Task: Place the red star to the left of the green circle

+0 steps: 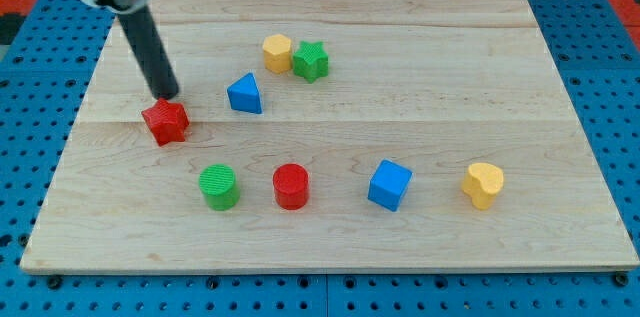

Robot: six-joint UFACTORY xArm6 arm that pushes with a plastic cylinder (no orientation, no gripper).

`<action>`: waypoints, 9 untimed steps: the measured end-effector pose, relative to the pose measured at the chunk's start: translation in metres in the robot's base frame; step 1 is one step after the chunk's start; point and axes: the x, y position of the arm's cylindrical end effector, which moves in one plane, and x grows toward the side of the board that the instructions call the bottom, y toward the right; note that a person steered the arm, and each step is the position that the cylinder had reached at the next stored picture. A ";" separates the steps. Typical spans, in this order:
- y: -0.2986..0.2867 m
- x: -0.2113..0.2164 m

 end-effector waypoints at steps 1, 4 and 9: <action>0.018 0.020; -0.032 0.018; -0.049 0.072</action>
